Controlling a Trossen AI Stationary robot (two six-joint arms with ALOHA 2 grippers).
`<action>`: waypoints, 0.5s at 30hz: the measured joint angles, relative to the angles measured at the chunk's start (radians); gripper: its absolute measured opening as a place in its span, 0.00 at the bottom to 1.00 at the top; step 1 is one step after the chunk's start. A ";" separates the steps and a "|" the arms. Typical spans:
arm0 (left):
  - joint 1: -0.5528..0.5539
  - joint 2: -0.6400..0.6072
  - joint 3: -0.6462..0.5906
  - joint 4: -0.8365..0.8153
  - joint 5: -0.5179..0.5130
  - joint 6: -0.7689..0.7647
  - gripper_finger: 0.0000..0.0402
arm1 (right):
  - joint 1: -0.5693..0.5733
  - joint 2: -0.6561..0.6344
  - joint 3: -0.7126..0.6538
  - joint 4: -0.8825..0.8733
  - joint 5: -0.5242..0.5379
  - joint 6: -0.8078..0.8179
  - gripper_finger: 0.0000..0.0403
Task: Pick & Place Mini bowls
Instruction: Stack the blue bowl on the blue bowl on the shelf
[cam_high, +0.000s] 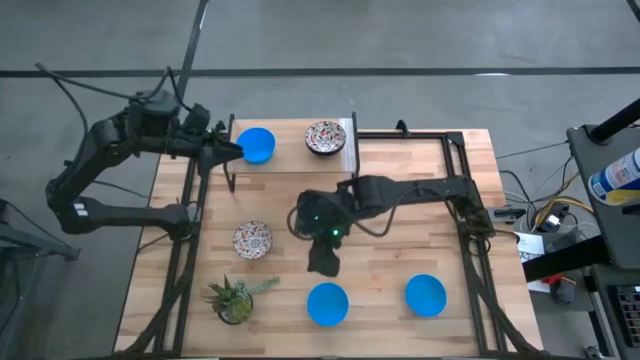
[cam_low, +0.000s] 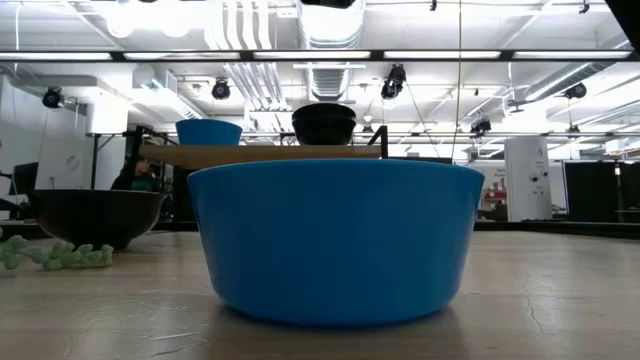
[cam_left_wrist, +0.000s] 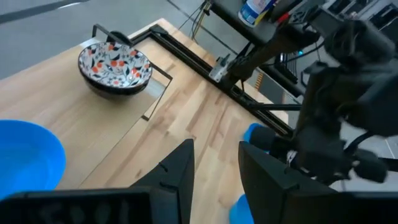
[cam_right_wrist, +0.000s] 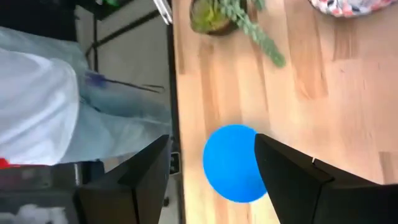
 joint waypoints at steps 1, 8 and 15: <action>0.000 -0.002 0.000 0.000 0.000 -0.001 0.29 | 0.005 0.000 -0.021 0.007 0.006 0.000 0.57; 0.000 -0.002 0.000 -0.001 0.000 -0.010 0.29 | 0.059 0.000 -0.196 -0.001 0.117 -0.015 0.57; 0.000 0.001 -0.001 -0.001 -0.001 -0.010 0.29 | 0.095 0.000 -0.353 0.014 0.217 0.035 0.55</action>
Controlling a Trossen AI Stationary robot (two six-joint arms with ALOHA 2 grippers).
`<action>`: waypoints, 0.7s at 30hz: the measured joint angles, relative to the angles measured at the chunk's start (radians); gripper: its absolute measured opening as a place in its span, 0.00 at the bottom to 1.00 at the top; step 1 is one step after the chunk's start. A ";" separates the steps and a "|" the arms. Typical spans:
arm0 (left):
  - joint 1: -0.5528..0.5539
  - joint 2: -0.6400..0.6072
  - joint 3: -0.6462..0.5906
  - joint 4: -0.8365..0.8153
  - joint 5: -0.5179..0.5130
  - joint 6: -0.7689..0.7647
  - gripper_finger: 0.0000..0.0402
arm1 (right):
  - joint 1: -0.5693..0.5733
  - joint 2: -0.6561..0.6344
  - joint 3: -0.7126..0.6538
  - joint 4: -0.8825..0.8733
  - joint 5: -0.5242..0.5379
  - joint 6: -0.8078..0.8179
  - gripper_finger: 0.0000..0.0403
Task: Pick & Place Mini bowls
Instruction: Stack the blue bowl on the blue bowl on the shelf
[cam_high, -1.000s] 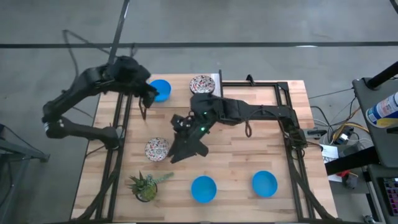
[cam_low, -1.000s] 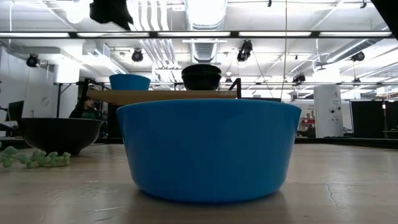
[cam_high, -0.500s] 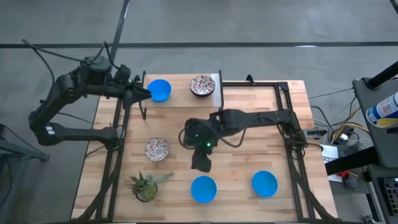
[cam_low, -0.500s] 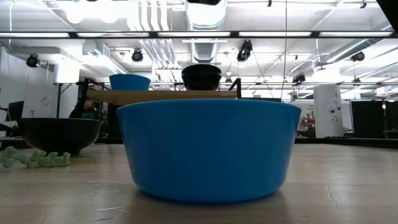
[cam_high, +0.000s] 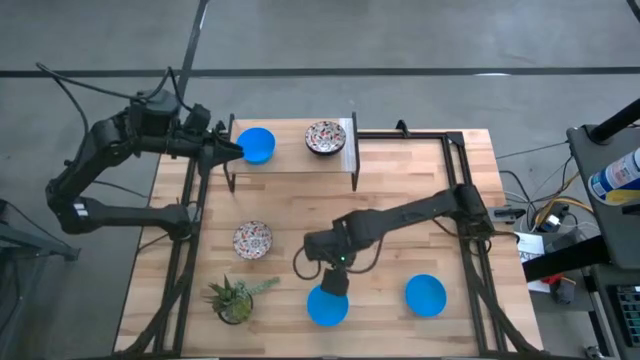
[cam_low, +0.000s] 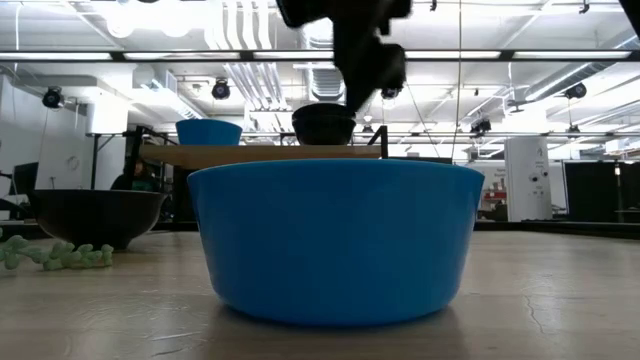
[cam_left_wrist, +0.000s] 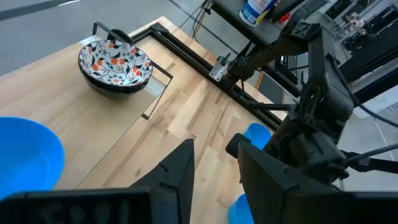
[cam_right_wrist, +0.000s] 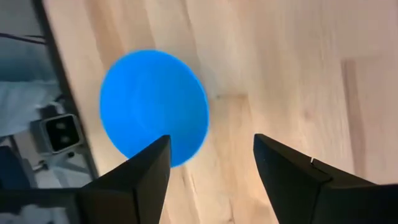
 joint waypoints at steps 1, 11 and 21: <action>0.000 0.000 0.000 0.000 0.000 0.000 0.29 | 0.006 0.000 -0.020 0.011 0.010 0.013 0.55; 0.000 0.000 0.000 0.000 0.000 0.000 0.29 | 0.053 0.000 -0.199 0.174 0.011 0.099 0.54; 0.000 0.000 -0.025 0.000 -0.001 -0.005 0.29 | 0.054 0.000 -0.316 0.280 0.010 0.235 0.54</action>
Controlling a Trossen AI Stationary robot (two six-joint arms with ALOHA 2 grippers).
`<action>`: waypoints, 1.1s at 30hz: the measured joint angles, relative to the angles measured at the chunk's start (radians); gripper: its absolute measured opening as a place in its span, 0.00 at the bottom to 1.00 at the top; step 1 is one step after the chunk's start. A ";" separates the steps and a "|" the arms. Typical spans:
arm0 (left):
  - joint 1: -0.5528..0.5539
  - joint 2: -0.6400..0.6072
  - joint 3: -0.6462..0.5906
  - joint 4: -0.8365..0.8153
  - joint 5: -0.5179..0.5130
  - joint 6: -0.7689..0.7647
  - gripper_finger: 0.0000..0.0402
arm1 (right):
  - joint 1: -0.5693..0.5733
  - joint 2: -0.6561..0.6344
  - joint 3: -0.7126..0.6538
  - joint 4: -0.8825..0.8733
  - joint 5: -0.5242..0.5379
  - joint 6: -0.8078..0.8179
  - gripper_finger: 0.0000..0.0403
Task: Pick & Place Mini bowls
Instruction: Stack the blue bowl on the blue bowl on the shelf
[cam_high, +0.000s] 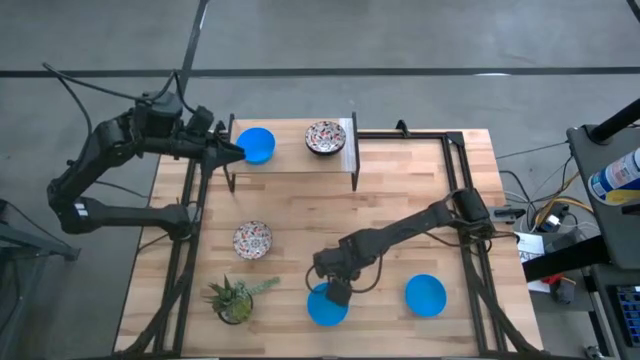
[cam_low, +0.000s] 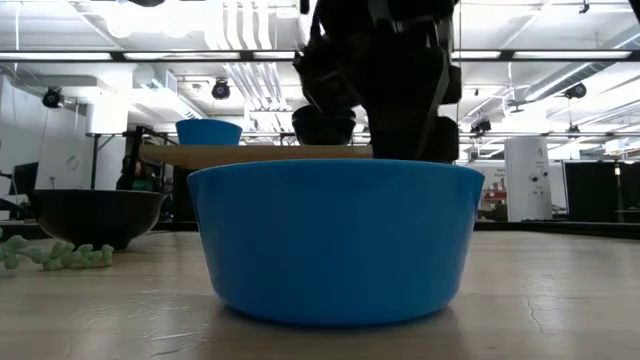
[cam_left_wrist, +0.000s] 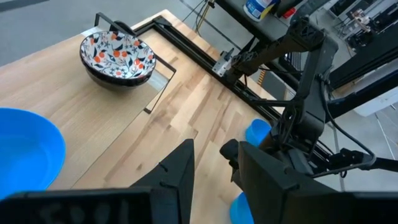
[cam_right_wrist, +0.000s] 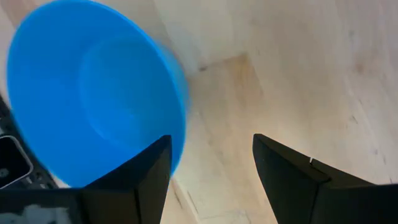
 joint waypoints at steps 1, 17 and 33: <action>0.000 0.000 -0.003 0.000 0.000 0.000 0.29 | 0.000 0.000 -0.007 0.000 0.000 0.008 0.54; 0.000 0.003 -0.009 0.000 0.000 -0.006 0.29 | -0.009 0.000 -0.033 0.074 -0.002 0.044 0.06; 0.000 0.022 -0.021 -0.026 0.021 -0.165 0.29 | -0.118 -0.045 0.189 -0.085 0.016 0.188 0.02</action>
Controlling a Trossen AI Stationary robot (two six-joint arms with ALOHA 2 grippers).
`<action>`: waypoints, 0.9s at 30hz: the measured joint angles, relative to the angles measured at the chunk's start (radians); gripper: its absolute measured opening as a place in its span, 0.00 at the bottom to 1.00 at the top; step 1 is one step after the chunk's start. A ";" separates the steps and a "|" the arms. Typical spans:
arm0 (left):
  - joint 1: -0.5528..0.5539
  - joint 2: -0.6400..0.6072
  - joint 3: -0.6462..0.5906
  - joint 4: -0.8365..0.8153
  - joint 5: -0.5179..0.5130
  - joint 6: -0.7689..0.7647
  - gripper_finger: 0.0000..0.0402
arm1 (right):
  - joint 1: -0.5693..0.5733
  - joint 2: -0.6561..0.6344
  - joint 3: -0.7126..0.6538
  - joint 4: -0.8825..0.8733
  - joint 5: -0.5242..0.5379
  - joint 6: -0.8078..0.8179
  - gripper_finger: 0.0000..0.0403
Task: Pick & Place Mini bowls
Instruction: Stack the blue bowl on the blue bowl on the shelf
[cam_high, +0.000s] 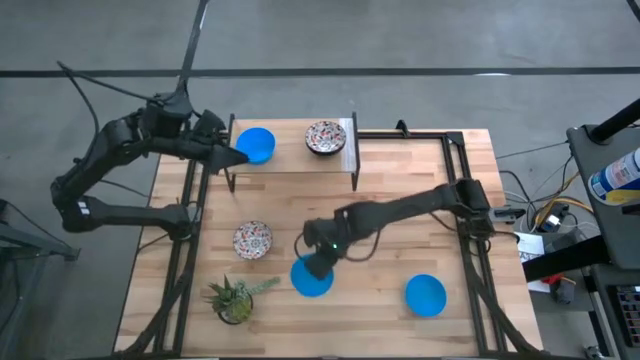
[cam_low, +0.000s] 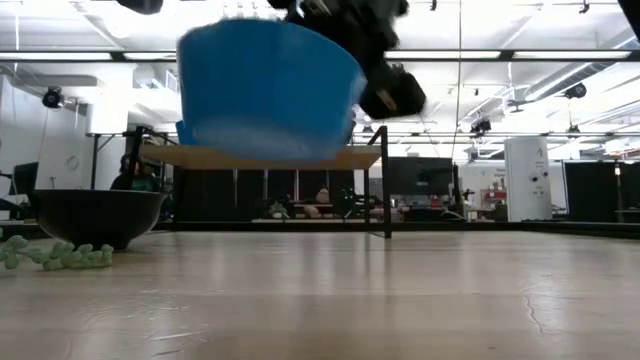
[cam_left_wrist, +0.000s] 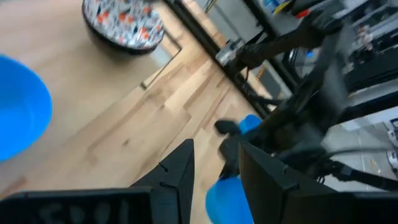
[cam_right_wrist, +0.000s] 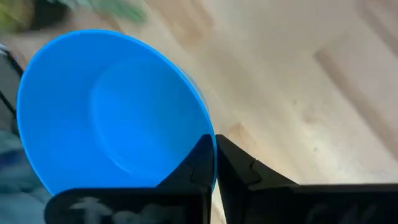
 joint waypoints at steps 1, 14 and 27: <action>-0.001 0.005 -0.005 -0.009 0.002 0.000 0.29 | -0.011 0.000 0.036 -0.024 0.000 -0.001 0.02; -0.067 0.046 -0.135 -0.003 0.041 -0.096 0.29 | -0.171 -0.001 0.381 -0.362 0.100 -0.077 0.02; -0.191 0.174 -0.181 0.115 0.038 -0.192 0.29 | -0.211 -0.001 0.386 -0.372 0.116 -0.099 0.02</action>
